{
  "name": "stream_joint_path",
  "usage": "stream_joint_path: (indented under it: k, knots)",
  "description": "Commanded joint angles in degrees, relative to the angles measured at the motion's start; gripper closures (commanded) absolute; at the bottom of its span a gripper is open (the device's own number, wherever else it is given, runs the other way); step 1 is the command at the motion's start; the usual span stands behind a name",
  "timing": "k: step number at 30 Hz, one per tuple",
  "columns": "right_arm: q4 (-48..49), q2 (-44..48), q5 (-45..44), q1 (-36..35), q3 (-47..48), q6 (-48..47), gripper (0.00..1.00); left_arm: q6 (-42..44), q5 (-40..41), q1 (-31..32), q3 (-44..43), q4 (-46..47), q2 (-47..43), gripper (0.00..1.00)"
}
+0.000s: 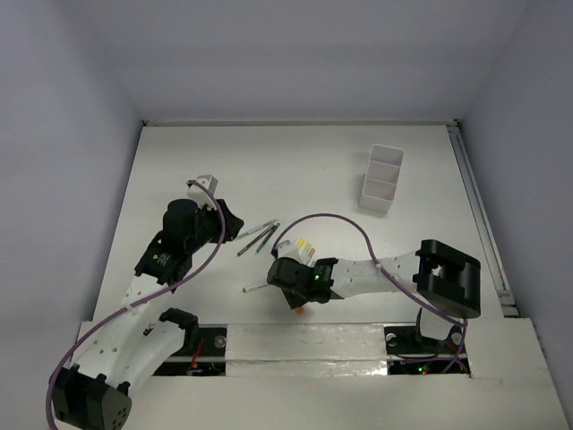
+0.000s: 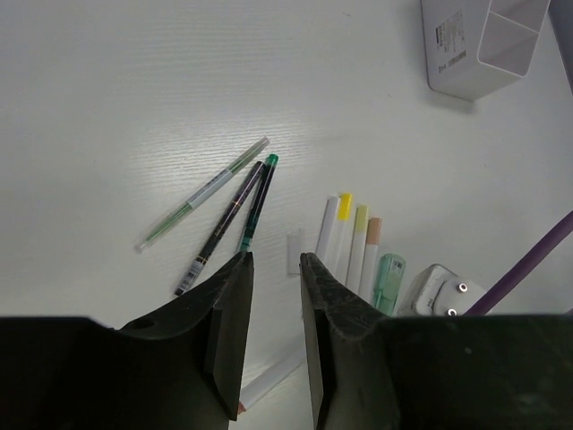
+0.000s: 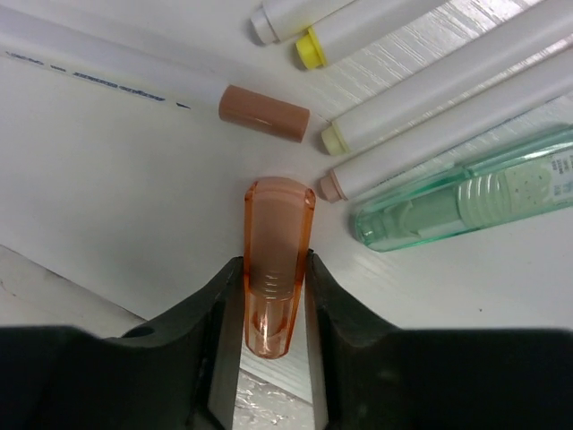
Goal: Sort the stationery into containers
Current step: Pick up the stationery from the center of the board.
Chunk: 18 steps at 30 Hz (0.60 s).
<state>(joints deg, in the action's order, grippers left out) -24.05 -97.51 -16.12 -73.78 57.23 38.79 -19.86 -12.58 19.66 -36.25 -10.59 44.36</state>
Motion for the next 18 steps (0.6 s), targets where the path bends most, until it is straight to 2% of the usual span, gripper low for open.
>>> stream_joint_path:
  k: [1,6,8,9,12,14,18]
  knots:
    - [-3.9,0.1,-3.0,-1.5,2.0,1.6,0.75,0.3,0.0,0.2,-1.6,1.3,-1.0,0.75]
    - [-8.8,7.9,-4.0,-2.7,2.9,2.8,0.83,0.3,-0.4,0.2,-1.5,1.6,-1.5,0.74]
    - [-7.9,11.8,-4.5,-2.7,2.5,2.3,0.85,0.3,-0.9,0.2,-1.5,1.7,-1.6,0.74]
    - [-6.5,15.6,-7.8,-2.7,2.3,1.4,0.86,0.3,-1.0,0.2,-1.5,1.8,-1.6,0.73]
    - [-3.1,19.4,-15.0,2.3,2.1,-0.7,0.88,0.3,-1.5,0.2,-1.4,2.1,-2.1,0.72]
    - [1.9,22.2,-16.9,9.6,0.3,-4.6,0.88,0.4,-1.7,0.2,-1.4,2.2,-2.5,0.72]
    - [19.8,25.2,-22.8,22.1,-1.1,-16.1,0.87,0.4,-1.9,0.2,-1.1,2.2,-3.8,0.71]
